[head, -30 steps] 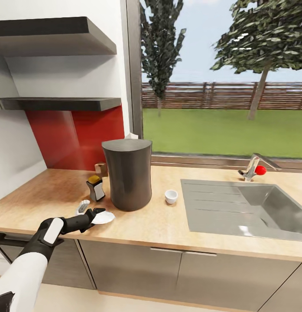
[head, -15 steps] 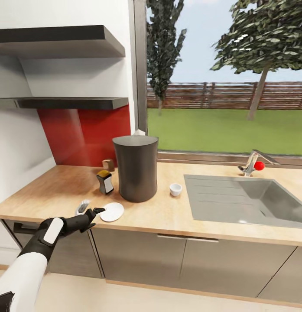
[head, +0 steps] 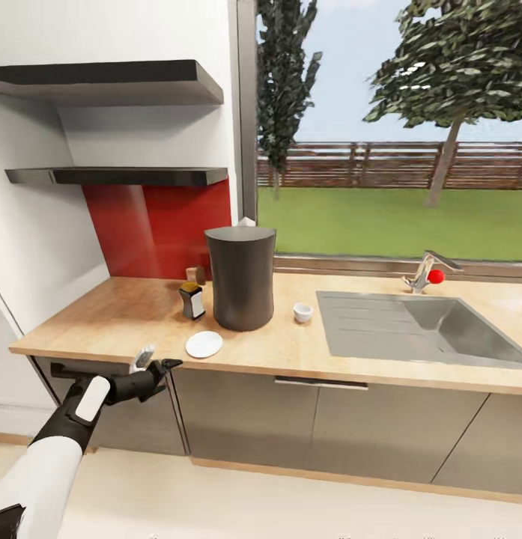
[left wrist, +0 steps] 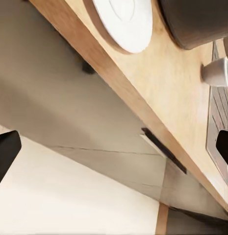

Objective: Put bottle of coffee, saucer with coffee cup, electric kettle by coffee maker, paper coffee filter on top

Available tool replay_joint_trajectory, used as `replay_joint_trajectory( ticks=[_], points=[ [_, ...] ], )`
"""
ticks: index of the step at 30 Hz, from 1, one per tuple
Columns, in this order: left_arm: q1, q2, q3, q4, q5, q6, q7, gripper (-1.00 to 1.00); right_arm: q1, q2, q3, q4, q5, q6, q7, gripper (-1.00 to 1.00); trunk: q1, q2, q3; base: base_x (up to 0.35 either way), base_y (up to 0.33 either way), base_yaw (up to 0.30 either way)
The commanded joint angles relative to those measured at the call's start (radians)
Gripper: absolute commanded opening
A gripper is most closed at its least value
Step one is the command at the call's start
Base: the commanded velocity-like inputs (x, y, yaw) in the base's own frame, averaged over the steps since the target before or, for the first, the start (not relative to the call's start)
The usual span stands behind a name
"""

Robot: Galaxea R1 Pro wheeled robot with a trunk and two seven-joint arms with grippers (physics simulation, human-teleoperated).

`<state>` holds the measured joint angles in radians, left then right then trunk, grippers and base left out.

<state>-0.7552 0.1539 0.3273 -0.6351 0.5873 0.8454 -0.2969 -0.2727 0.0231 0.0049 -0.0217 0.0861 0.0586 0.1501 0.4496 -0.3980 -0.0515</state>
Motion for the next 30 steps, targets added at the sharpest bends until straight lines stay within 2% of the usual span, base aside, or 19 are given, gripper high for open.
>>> replay_joint_trajectory(
  ticks=[1, 2, 4, 7, 9, 10, 11, 12, 15, 17, 18, 19, 20, 21, 22, 24, 28, 29, 30],
  points=[
    [0.008, -0.001, 0.004, 0.000, -0.004, 0.010, -0.009, 1.00, 0.000, 0.000, 0.000, -0.003, 0.009, 0.006, 0.002, 1.00, 0.000, -0.002, -0.002, -0.059, 0.001, 0.000],
    [0.072, -0.001, -0.001, -0.005, -0.004, 0.013, -0.022, 1.00, 0.000, 0.001, 0.000, -0.003, 0.009, 0.006, 0.002, 1.00, 0.000, -0.002, -0.002, -0.016, 0.000, 0.000],
    [0.132, -0.001, -0.005, -0.008, -0.008, 0.008, -0.068, 1.00, 0.000, 0.001, 0.000, -0.003, 0.009, 0.005, 0.002, 1.00, 0.000, -0.002, -0.002, -0.008, 0.000, 0.000],
    [0.214, 0.000, -0.034, -0.010, -0.018, 0.002, -0.157, 1.00, 0.000, 0.002, 0.000, -0.003, 0.009, 0.005, 0.002, 1.00, 0.000, -0.002, -0.002, -0.003, 0.000, 0.000],
    [0.282, 0.004, -0.082, -0.011, -0.041, -0.028, -0.206, 1.00, 0.000, 0.004, 0.000, -0.004, 0.008, 0.005, 0.002, 1.00, 0.000, -0.002, -0.002, -0.001, 0.000, 0.000],
    [0.316, 0.005, -0.112, -0.008, -0.062, -0.075, -0.219, 1.00, 0.000, 0.005, -0.001, -0.005, 0.008, 0.004, 0.002, 1.00, 0.000, -0.002, -0.002, 0.000, 0.000, 0.000],
    [0.451, 0.001, -0.236, 0.049, -0.269, -0.426, -0.230, 1.00, 0.000, 0.007, -0.007, -0.010, 0.003, 0.003, 0.002, 1.00, 0.000, -0.002, -0.002, 0.000, 0.000, 0.000],
    [0.457, 0.001, -0.243, 0.065, -0.297, -0.448, -0.226, 1.00, 0.000, 0.007, -0.008, -0.010, 0.003, 0.003, 0.002, 1.00, 0.000, -0.002, -0.002, 0.000, 0.000, 0.000],
    [0.475, -0.001, -0.265, 0.212, -0.453, -0.569, -0.176, 1.00, 0.000, 0.009, -0.015, -0.011, 0.000, 0.003, 0.002, 1.00, 0.000, -0.002, -0.002, 0.000, 0.000, 0.000],
    [0.479, -0.002, -0.268, 0.294, -0.508, -0.641, -0.130, 1.00, 0.000, 0.010, -0.024, -0.013, -0.004, 0.003, 0.002, 1.00, 0.000, -0.002, -0.002, 0.000, 0.000, 0.000],
    [0.480, -0.003, -0.270, 0.363, -0.551, -0.712, -0.063, 1.00, 0.000, 0.012, -0.036, -0.017, -0.007, 0.003, 0.002, 1.00, 0.000, -0.002, -0.002, 0.000, 0.000, 0.000],
    [0.481, -0.006, -0.271, 0.404, -0.574, -0.750, -0.005, 1.00, 0.000, 0.013, -0.044, -0.024, -0.008, 0.003, 0.002, 1.00, 0.000, -0.002, -0.002, 0.000, 0.000, 0.000],
    [0.481, -0.007, -0.271, 0.422, -0.585, -0.764, 0.025, 1.00, 0.000, 0.013, -0.047, -0.028, -0.008, 0.003, 0.002, 1.00, 0.000, -0.002, -0.002, 0.000, 0.000, 0.000],
    [0.482, -0.016, -0.272, 0.475, -0.613, -0.796, 0.118, 1.00, 0.000, 0.013, -0.055, -0.038, -0.009, 0.003, 0.003, 1.00, 0.000, -0.002, -0.002, 0.000, 0.000, 0.000],
    [0.483, -0.024, -0.273, 0.507, -0.628, -0.809, 0.175, 1.00, 0.000, 0.013, -0.058, -0.042, -0.010, 0.003, 0.003, 1.00, 0.000, -0.002, -0.002, 0.000, 0.000, 0.000],
    [0.484, -0.034, -0.273, 0.548, -0.646, -0.822, 0.243, 1.00, 0.000, 0.014, -0.061, -0.045, -0.010, 0.003, 0.003, 1.00, 0.000, -0.002, -0.002, 0.000, 0.000, 0.000],
    [0.491, -0.044, -0.272, 0.615, -0.660, -0.833, 0.311, 1.00, 0.000, 0.014, -0.065, -0.048, -0.010, 0.004, 0.003, 1.00, 0.000, -0.002, -0.002, 0.000, 0.000, 0.000],
    [0.529, -0.046, -0.271, 0.630, -0.658, -0.835, 0.322, 1.00, 0.000, 0.013, -0.083, -0.049, -0.010, 0.004, 0.003, 1.00, 0.000, -0.002, -0.002, 0.000, 0.000, 0.000],
    [0.533, -0.047, -0.271, 0.631, -0.659, -0.835, 0.322, 1.00, 0.000, 0.013, -0.088, -0.049, -0.009, 0.004, 0.003, 1.00, 0.000, -0.002, -0.002, 0.000, 0.000, 0.000]
  ],
)
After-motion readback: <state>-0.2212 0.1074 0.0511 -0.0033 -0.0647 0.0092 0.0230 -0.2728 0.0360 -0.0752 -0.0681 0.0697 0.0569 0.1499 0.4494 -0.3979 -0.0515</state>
